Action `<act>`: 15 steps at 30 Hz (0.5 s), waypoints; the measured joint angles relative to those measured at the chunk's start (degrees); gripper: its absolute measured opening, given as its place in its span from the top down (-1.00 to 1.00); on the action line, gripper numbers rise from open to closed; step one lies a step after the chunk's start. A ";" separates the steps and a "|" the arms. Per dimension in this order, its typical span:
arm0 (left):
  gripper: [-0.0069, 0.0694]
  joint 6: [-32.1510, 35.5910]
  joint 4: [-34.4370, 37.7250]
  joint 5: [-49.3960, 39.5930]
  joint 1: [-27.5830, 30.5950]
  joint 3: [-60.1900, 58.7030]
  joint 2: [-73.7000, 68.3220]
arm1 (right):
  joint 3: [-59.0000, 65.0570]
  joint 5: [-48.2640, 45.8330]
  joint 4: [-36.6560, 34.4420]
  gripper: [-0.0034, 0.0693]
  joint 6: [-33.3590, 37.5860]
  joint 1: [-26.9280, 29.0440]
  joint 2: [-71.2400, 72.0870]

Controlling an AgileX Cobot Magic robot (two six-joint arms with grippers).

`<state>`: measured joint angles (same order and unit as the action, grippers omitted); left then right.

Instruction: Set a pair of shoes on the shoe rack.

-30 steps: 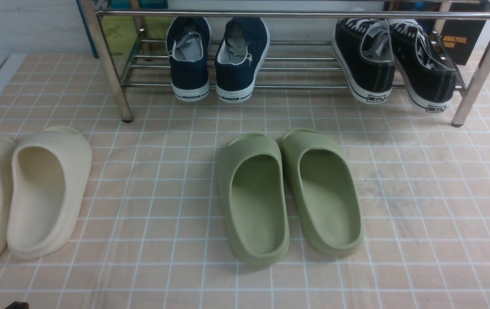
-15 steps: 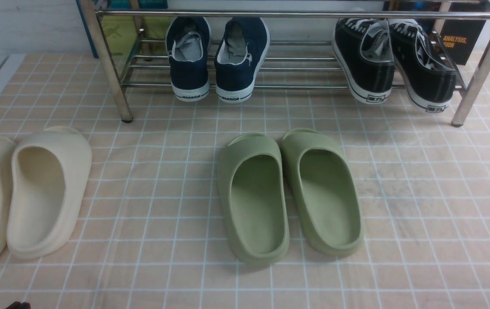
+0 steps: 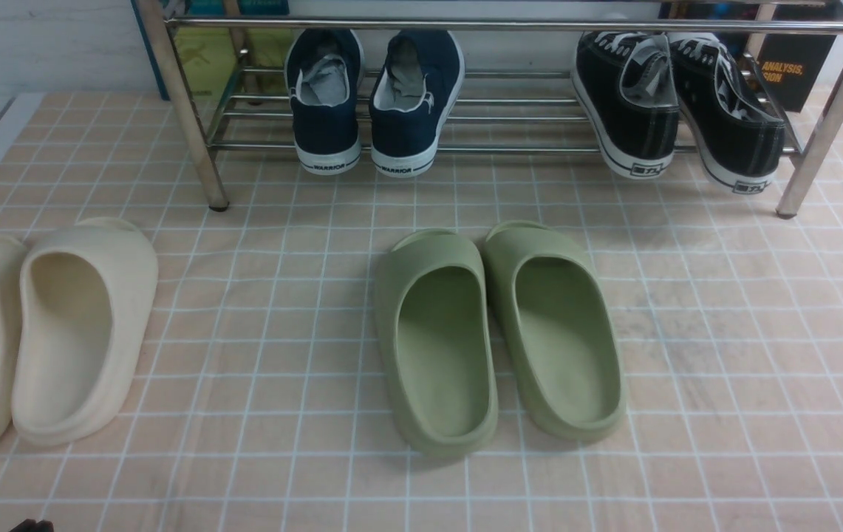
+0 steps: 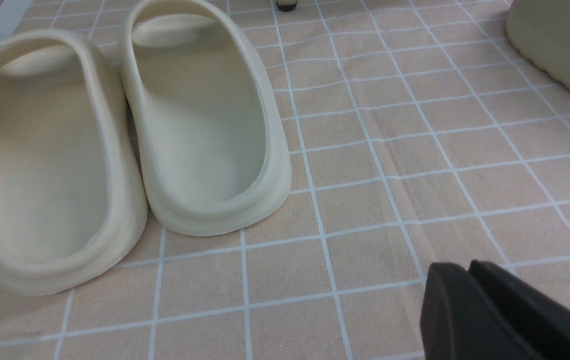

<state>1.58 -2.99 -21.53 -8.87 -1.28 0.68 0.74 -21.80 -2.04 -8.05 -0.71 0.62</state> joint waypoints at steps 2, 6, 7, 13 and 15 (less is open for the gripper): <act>0.65 0.00 0.04 -0.12 0.00 0.01 0.00 | 0.00 0.00 0.00 0.25 0.00 0.00 0.00; 0.66 -0.62 0.04 -0.12 0.00 0.06 0.00 | 0.00 0.00 0.00 0.25 0.00 0.00 0.00; 0.70 -1.57 0.04 -0.12 0.00 0.06 0.00 | 0.00 0.00 0.00 0.25 0.00 0.00 0.00; 0.81 -7.48 -2.04 -0.14 0.00 0.06 0.00 | 0.00 0.00 0.00 0.25 0.00 0.00 0.00; 0.81 -9.67 -3.69 -0.19 0.00 0.06 0.00 | 0.00 0.00 0.00 0.25 0.00 0.00 0.00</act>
<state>-8.10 -6.68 -21.73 -8.87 -1.22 0.68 0.74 -21.80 -2.04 -8.05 -0.71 0.62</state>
